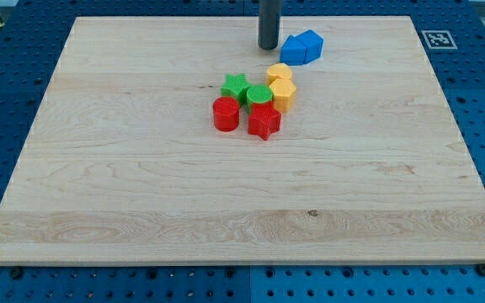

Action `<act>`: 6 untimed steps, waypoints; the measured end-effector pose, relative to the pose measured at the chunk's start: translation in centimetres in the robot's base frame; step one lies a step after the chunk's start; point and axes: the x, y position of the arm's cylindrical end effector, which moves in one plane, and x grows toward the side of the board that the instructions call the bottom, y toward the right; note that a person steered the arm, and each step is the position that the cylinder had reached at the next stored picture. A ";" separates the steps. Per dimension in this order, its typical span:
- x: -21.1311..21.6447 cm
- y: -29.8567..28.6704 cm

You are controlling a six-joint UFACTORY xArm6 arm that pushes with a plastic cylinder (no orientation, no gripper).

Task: Slide blue cube to the right of triangle

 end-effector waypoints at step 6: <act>3.5 16.5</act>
